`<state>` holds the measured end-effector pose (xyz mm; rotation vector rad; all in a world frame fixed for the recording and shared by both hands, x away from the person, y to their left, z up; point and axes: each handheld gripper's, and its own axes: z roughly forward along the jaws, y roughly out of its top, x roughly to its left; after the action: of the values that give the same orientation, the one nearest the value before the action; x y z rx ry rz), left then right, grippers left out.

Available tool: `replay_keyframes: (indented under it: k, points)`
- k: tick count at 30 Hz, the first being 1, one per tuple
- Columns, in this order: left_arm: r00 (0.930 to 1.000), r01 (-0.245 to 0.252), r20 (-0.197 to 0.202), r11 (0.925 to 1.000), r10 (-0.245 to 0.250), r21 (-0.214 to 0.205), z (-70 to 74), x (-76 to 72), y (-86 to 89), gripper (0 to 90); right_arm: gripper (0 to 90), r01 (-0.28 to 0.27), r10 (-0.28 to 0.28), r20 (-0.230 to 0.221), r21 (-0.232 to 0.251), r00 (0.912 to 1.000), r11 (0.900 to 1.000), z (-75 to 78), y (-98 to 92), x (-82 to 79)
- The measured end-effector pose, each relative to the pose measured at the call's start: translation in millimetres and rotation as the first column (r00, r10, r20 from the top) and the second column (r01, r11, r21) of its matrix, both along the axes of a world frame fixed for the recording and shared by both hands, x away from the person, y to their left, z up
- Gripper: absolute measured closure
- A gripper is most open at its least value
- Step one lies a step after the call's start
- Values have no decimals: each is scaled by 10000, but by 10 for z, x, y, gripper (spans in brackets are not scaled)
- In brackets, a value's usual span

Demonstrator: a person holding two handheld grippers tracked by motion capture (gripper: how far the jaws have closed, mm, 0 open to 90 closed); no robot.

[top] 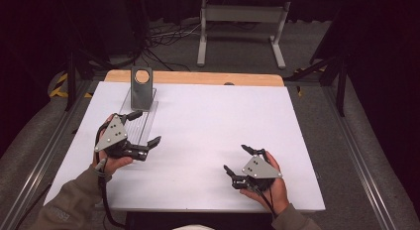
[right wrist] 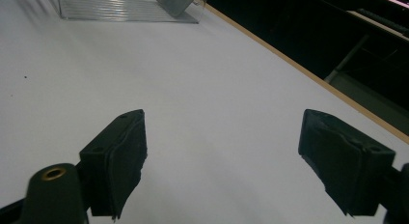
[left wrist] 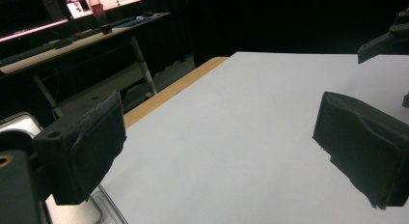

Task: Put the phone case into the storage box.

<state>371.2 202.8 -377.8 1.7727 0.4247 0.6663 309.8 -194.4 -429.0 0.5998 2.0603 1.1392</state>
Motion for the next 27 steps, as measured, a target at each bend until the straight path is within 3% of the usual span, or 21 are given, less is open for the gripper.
replay_keyframes:
  k: [27]
  points:
    - [9994, 318, -138, 9990, -314, 312, -113, -176, -112, 48, 182, 32, -32, 133, -34, 9999, 10000, 23, -13, -8]
